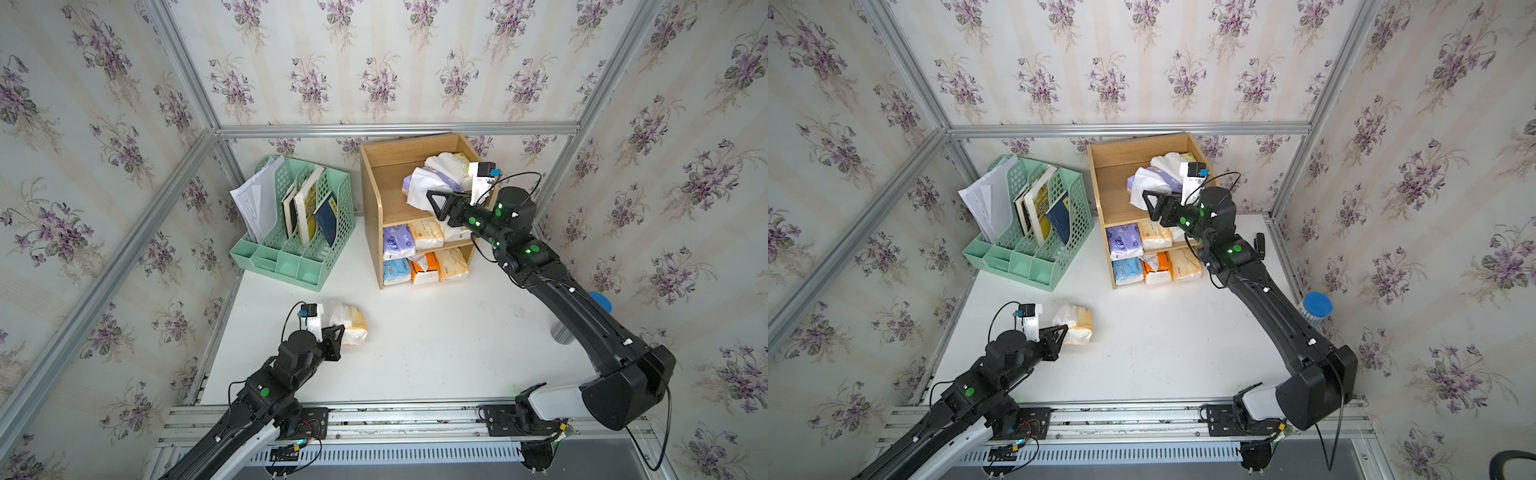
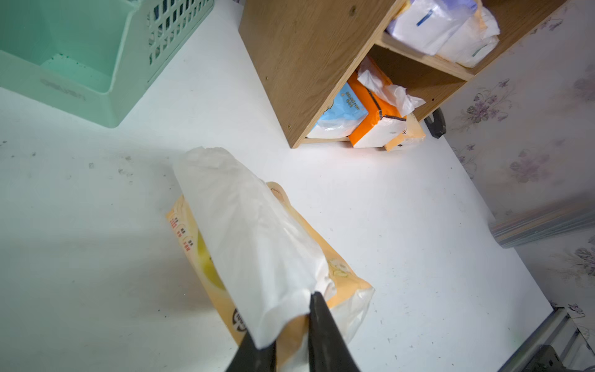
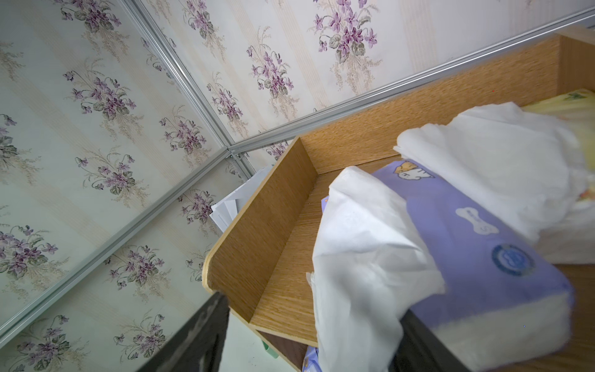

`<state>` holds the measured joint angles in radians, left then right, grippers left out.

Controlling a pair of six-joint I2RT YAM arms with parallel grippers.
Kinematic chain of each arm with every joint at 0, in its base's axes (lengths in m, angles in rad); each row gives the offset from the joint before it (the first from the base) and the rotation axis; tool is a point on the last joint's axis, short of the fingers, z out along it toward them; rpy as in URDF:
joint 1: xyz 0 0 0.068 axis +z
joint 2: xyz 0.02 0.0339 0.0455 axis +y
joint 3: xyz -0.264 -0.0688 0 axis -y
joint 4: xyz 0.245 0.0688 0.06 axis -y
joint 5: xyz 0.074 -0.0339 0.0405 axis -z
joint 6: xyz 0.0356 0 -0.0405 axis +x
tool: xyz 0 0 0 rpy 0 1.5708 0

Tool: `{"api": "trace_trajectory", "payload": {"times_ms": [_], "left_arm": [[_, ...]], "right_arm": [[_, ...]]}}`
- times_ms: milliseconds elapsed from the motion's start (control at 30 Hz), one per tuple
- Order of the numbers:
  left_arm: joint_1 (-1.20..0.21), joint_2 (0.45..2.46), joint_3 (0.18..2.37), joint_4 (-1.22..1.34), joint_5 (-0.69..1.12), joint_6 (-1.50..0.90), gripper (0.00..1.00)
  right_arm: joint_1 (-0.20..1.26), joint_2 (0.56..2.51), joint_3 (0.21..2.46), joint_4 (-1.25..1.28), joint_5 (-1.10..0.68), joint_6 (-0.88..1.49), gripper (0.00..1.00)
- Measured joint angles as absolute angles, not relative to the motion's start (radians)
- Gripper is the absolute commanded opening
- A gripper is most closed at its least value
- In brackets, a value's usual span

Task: Remove the tissue boxes from the shelf
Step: Place the box of tissues at the center of the board.

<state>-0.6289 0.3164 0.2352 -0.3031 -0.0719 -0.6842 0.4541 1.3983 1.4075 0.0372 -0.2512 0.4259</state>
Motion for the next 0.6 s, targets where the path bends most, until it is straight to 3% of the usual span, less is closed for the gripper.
{"api": "trace_trajectory", "payload": {"times_ms": [67,233,400,600], "left_arm": [[-0.628,0.281,0.215,-0.318,-0.083,-0.694,0.62],[-0.629,0.263,0.222,-0.356,-0.087,-0.694,0.91],[-0.629,0.318,0.262,-0.394,-0.094,-0.681,1.0],[-0.629,0.395,0.315,-0.393,-0.104,-0.655,0.99]], "right_arm": [[0.454,1.393,1.407,0.036,-0.252,0.426,0.8],[0.458,1.386,1.441,0.001,-0.251,0.427,0.85],[0.465,1.372,1.486,-0.038,-0.251,0.435,0.88],[0.507,1.373,1.571,-0.1,-0.262,0.424,0.91]]}}
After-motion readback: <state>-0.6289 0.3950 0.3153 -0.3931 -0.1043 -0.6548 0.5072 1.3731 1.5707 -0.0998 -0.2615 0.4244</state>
